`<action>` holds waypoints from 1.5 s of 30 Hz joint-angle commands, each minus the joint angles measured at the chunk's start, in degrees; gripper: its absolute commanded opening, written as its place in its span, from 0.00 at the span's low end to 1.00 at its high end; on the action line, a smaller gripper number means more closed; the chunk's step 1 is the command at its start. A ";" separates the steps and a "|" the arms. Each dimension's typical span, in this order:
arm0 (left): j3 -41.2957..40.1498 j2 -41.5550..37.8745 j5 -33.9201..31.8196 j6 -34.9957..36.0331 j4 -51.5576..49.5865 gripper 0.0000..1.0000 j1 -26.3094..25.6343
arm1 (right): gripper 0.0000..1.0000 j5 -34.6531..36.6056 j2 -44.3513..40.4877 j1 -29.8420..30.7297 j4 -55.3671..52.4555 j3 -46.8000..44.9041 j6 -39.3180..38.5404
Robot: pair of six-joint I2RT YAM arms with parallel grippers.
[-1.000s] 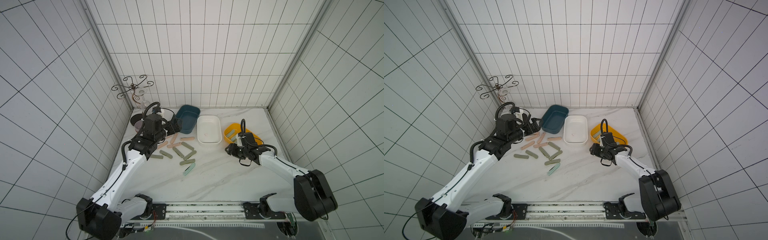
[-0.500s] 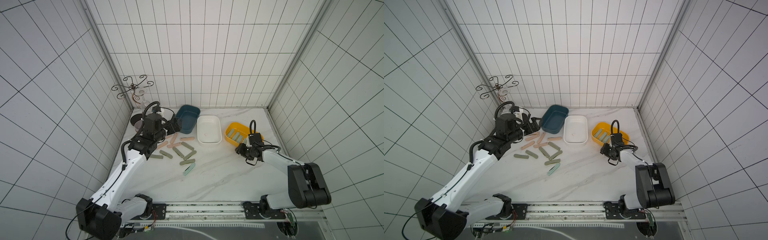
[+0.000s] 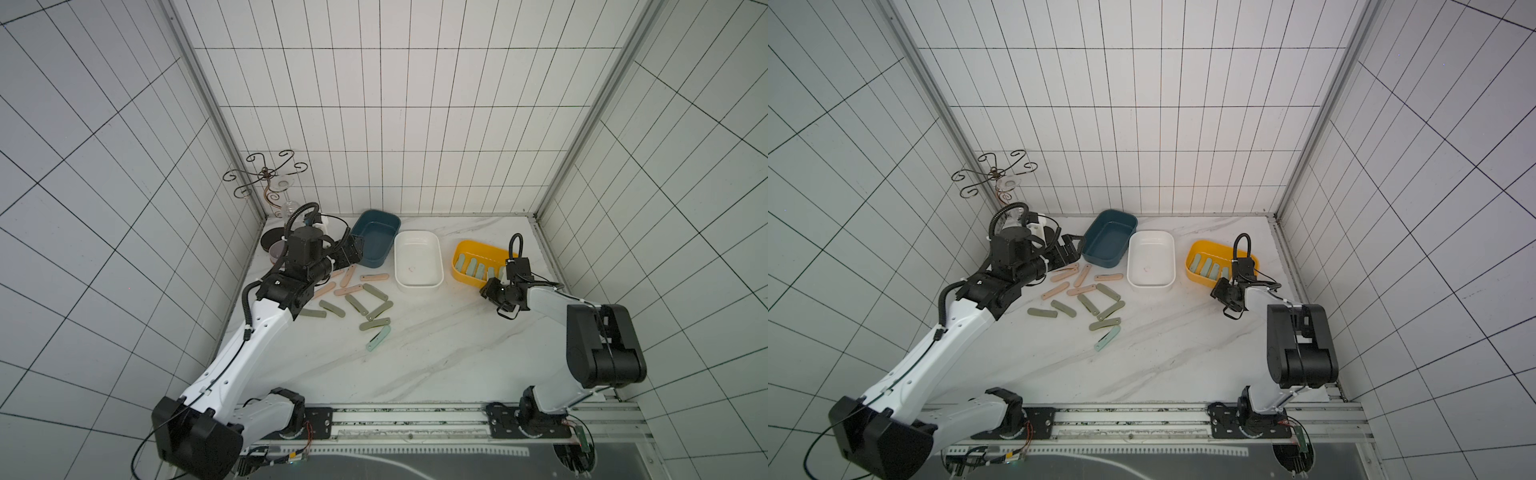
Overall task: Place the fruit knives into the storage box by color
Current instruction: Adjust the storage box at the center of the board.
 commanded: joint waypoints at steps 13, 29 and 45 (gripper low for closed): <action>1.87 -0.21 -0.46 0.01 1.22 0.97 -0.24 | 0.54 1.29 6.34 -3.56 -2.39 13.57 -1.42; 1.78 0.05 0.02 -0.23 1.93 0.97 -0.29 | 0.54 2.75 3.37 -6.69 -4.20 14.22 -1.54; -1.24 -0.21 -0.04 0.02 1.89 0.97 -0.42 | 0.53 -12.14 -2.50 9.21 -5.76 23.19 -5.04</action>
